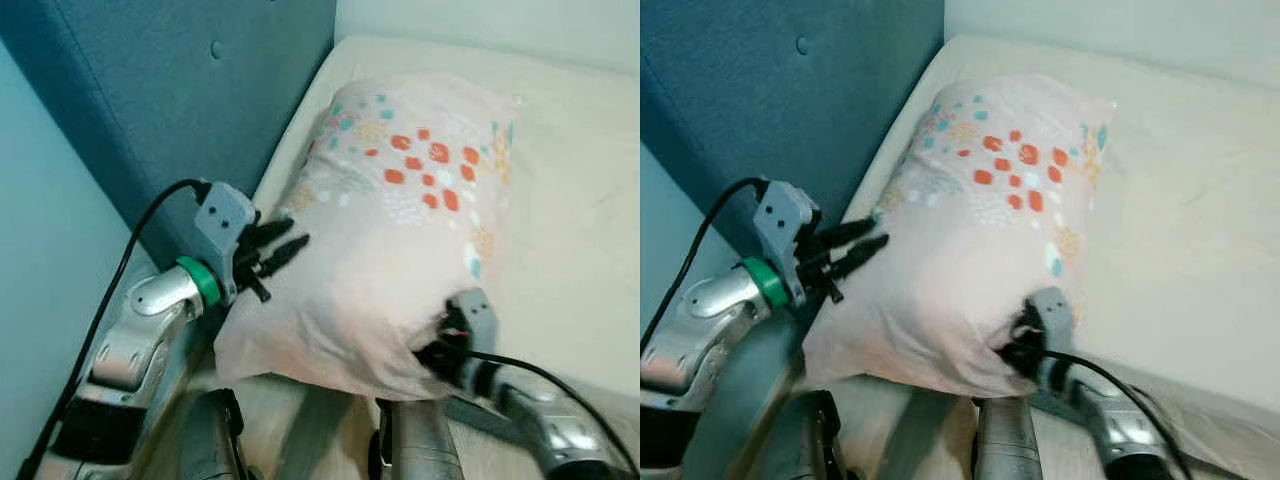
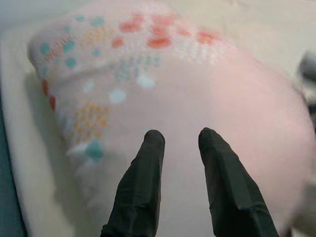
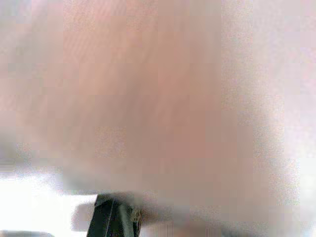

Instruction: Clean up the room

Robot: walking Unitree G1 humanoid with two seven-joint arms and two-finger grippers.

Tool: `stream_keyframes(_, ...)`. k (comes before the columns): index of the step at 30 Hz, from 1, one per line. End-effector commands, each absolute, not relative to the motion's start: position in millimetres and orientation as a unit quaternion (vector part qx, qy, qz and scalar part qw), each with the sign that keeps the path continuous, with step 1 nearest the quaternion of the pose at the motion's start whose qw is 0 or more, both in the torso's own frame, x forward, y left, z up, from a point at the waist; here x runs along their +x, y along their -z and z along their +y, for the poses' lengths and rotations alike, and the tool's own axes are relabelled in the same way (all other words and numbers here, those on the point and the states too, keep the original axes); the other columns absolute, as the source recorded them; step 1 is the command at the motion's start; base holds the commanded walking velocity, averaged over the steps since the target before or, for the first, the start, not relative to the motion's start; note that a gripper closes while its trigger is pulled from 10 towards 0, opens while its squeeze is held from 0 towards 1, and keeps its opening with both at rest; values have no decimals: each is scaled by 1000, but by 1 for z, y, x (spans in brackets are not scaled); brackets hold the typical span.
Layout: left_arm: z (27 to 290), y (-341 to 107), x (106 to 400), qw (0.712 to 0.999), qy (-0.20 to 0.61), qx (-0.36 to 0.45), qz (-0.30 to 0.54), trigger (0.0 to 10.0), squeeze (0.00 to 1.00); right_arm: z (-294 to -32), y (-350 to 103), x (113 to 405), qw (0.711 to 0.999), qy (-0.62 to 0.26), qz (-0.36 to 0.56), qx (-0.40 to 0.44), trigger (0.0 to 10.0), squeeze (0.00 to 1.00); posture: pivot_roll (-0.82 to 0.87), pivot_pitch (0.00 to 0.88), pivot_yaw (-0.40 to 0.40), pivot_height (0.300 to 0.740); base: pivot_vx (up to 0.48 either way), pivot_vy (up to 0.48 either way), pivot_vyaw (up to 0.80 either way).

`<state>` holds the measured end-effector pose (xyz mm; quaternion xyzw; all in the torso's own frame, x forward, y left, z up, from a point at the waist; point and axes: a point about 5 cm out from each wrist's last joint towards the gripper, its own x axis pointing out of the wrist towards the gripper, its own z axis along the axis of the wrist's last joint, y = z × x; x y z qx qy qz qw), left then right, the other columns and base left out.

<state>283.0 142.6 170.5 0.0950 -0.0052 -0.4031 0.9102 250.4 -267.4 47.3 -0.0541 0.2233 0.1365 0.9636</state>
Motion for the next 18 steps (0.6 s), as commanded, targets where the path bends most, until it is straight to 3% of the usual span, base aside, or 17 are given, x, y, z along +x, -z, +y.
stream_keyframes(1, 143, -159, 277, 901, 423, 96, 24, 10000, 0, -280, -54, 241, 968, -109, 217, -69, 10000, 0, -68, 76, 75, 555, 0, 0, 0)
stream_keyframes(4, 143, -153, 272, 892, 440, 95, 42, 10000, 0, -281, -68, 233, 966, -134, 203, -88, 10000, 0, -80, 81, 84, 555, 0, 0, 0)
stream_keyframes(6, 139, -144, 263, 867, 483, 99, 72, 10000, 0, -267, -101, 220, 953, -234, 162, -101, 10000, 0, -99, 84, 93, 555, 0, 0, 0)
stream_keyframes(7, 139, -144, 263, 867, 483, 99, 72, 10000, 0, -267, -101, 220, 953, -234, 162, -101, 10000, 0, -99, 84, 93, 555, 0, 0, 0)
stream_keyframes(9, 133, -133, 251, 825, 543, 117, 106, 10000, 0, -244, -127, 206, 914, -356, 157, -117, 10000, 0, -110, 85, 92, 555, 0, 0, 0)
stream_keyframes(13, 129, -127, 246, 805, 567, 128, 120, 10000, 0, -237, -128, 199, 883, -412, 177, -137, 10000, 0, -115, 86, 90, 555, 0, 0, 0)
stream_keyframes(14, 122, -122, 243, 785, 590, 136, 134, 10000, 0, -237, -125, 194, 856, -444, 202, -169, 10000, 0, -125, 87, 83, 555, 0, 0, 0)
stream_keyframes(18, 114, -114, 235, 754, 622, 146, 151, 10000, 0, -245, -121, 187, 824, -468, 239, -209, 10000, 0, -128, 88, 80, 555, 0, 0, 0)
